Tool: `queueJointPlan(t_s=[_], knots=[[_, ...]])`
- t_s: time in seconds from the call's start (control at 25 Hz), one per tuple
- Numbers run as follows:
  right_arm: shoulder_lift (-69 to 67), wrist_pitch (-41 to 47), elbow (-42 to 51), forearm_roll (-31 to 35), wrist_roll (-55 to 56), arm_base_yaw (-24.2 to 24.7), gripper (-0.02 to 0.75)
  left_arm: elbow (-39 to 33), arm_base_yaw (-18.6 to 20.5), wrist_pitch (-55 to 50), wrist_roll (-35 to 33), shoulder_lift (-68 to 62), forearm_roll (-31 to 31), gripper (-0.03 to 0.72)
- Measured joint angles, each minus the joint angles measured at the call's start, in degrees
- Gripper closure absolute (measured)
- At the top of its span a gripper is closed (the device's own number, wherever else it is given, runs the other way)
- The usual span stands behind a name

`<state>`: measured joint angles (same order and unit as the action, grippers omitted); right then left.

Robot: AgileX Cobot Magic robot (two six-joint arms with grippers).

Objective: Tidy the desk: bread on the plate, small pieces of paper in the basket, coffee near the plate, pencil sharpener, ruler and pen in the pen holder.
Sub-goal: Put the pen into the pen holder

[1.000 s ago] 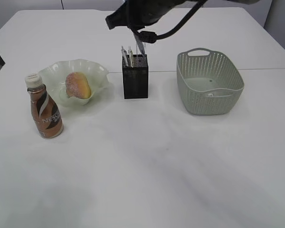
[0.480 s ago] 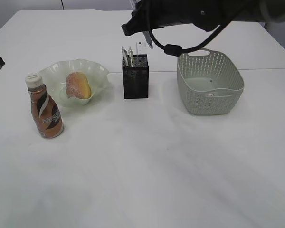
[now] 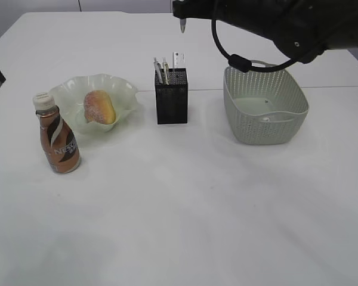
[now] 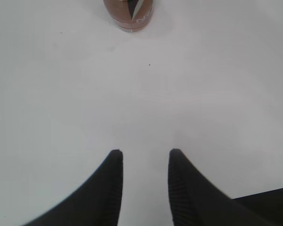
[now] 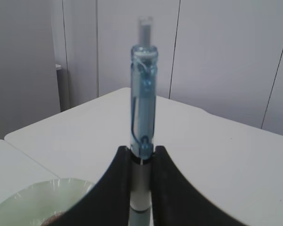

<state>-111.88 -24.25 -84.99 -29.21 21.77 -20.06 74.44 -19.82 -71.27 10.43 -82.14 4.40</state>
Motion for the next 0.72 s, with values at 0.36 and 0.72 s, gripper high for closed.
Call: queueJointPlan(t_s=[0.36, 0.72], knots=[[-6.7, -12.9, -0.6, -2.4, 8.5, 4.9, 0.66, 0.0, 0.0, 0.0, 0.0, 0.0, -0.6, 0.449], [-15.6, -10.8, -11.0, -5.1, 9.3, 4.9, 0.66, 0.0, 0.0, 0.0, 0.0, 0.0, -1.6, 0.449]])
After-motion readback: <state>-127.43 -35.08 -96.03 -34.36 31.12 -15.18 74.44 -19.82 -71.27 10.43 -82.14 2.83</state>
